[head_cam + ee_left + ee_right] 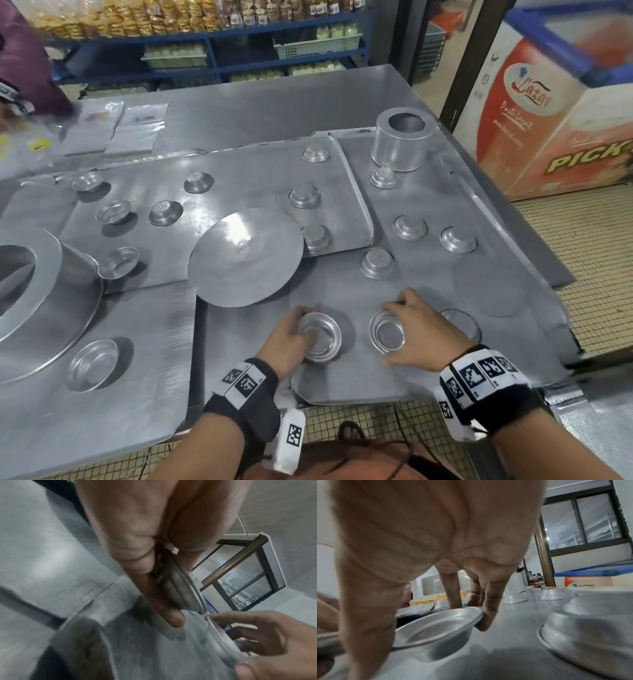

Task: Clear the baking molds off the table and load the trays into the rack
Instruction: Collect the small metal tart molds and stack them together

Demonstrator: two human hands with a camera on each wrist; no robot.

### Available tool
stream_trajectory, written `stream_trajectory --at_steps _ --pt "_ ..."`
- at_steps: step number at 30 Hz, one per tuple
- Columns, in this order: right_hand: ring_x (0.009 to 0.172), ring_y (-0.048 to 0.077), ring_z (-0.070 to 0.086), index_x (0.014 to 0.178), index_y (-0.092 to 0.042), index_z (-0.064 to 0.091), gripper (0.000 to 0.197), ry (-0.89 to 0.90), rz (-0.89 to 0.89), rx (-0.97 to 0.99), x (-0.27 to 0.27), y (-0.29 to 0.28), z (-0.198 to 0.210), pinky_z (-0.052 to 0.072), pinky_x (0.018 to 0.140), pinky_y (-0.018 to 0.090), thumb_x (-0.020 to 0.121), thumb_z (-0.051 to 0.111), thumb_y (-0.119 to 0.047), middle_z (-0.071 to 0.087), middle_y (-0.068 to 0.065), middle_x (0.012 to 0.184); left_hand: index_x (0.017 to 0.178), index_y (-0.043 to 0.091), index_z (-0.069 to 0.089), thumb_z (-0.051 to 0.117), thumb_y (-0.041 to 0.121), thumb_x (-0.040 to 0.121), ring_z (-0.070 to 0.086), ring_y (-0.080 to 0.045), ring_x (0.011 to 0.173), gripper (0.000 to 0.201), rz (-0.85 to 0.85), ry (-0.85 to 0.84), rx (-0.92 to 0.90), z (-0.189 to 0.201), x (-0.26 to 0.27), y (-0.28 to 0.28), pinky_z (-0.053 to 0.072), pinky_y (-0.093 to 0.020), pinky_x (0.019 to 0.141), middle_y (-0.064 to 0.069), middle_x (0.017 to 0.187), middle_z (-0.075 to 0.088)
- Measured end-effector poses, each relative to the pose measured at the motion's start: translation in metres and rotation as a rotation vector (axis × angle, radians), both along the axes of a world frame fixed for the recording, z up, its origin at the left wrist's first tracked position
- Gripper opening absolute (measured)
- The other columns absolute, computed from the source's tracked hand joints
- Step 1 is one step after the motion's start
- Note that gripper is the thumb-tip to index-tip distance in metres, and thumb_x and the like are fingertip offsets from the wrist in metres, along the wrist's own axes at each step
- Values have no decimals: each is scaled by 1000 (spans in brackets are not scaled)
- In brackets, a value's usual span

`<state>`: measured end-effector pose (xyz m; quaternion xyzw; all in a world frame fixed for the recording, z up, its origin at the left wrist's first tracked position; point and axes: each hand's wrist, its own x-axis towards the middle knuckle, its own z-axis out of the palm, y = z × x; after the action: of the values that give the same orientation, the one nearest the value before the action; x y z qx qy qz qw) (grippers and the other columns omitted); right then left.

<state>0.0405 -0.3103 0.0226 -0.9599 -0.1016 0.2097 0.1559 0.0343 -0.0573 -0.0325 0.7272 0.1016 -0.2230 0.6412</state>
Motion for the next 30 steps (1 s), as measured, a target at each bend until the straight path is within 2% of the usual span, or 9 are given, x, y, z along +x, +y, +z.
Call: stream_trajectory --at_steps 2,4,6,10,14,21,25,27,30 --pt "113 9 51 143 -26 43 95 -25 5 72 -1 2 5 46 99 26 60 80 -53 32 -10 121 104 25 65 65 33 81 69 -36 99 25 32 2 -6 2 -2 -7 52 -60 92 -11 103 73" --pt "115 8 51 145 -27 41 96 -46 26 136 -3 9 12 46 100 29 61 79 -54 31 -13 123 102 27 67 64 52 81 69 -35 100 32 42 -11 -7 5 -3 -13 51 -61 93 -8 103 73" --pt "115 8 51 145 -26 41 98 -60 57 183 -4 18 19 47 99 31 60 79 -54 32 -16 124 101 27 68 63 61 81 69 -34 100 40 37 -1 -17 9 -4 -20 53 -59 92 -7 104 73" --pt "107 11 55 139 -27 46 93 -69 127 226 -5 34 18 51 93 34 57 79 -54 34 -15 119 108 17 64 69 47 87 72 -28 94 37 18 1 -44 17 -6 -30 58 -50 85 -9 102 74" --pt "102 14 58 136 -26 48 87 -99 154 217 -6 42 15 53 88 34 59 76 -55 35 -13 120 113 14 59 82 28 76 73 -28 93 46 -61 -19 -10 16 -5 -32 60 -48 81 -8 102 74" --pt "110 8 55 141 -27 44 95 -93 140 276 -10 42 7 51 93 32 60 81 -56 36 -16 125 112 21 60 71 11 76 69 -18 93 39 -170 -125 131 10 0 -36 56 -47 89 -3 101 71" --pt "108 4 53 138 -32 48 93 -63 130 279 -10 29 2 49 93 28 56 85 -54 39 -20 121 110 18 59 60 -7 81 69 -28 93 39 -203 -88 118 9 1 -41 59 -52 80 -11 100 69" --pt "108 5 53 139 -32 47 93 -56 114 239 -8 18 1 49 94 28 57 85 -55 41 -19 119 109 22 60 59 -4 79 69 -32 96 40 -196 -74 115 8 2 -43 59 -54 79 -12 102 69" --pt "117 8 49 144 -24 45 89 -68 36 138 -4 -6 -2 46 99 29 66 84 -45 43 -13 127 100 37 61 61 10 72 69 -30 97 39 -186 -73 130 5 5 -44 56 -57 85 -5 100 71"
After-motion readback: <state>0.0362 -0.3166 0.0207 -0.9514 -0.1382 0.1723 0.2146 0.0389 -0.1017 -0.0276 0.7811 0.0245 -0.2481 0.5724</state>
